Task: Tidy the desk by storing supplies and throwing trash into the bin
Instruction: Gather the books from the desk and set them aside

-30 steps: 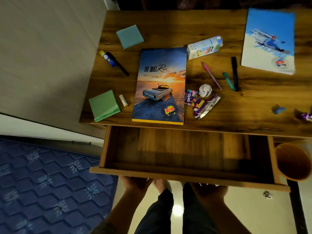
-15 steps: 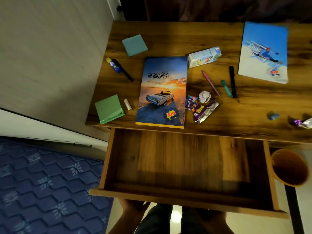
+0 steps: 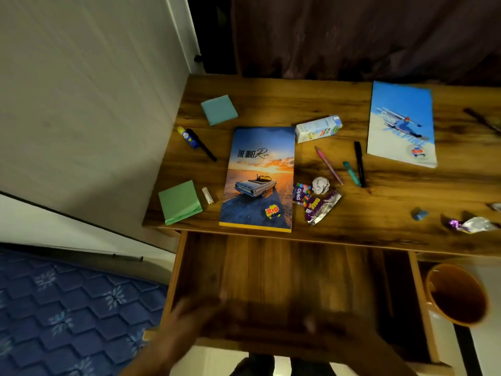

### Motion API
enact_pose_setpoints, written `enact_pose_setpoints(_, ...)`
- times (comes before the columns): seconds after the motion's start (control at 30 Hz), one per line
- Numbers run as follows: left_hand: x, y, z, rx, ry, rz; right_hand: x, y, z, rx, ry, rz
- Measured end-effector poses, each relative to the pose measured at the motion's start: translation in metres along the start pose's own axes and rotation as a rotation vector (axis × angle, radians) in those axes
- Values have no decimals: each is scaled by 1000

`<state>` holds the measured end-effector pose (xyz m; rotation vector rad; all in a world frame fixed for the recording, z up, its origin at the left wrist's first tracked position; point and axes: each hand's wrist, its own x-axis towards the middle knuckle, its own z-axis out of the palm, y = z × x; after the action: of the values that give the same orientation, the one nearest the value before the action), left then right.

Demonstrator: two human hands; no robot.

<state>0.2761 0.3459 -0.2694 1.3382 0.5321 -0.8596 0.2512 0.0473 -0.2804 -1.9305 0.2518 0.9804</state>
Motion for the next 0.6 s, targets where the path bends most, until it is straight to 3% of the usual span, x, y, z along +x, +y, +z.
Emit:
enact_pose_setpoints(0.03, 4, 14, -3, 172, 167, 116, 9, -8, -9, 53, 122, -8)
enact_pose_setpoints(0.1, 29, 59, -2, 519, 311, 370, 31, -22, -26, 103, 390, -99)
enact_pose_setpoints(0.23, 105, 123, 3, 754, 556, 665, 100, -67, -52, 125, 618, -112)
enact_pose_setpoints(0.3, 146, 145, 2, 827, 593, 679, 128, -87, -57, 58, 664, -135)
enact_pose_setpoints(0.4, 190, 160, 5, 966, 587, 501, 152, -102, -54, -2, 684, -116)
enact_pose_setpoints(0.47, 202, 161, 10, 956, 591, 425, 158, -110, -54, 13, 713, -106)
enact_pose_setpoints(0.6, 217, 165, 9, 822, 640, 448, 177, -116, -57, 111, 770, -37)
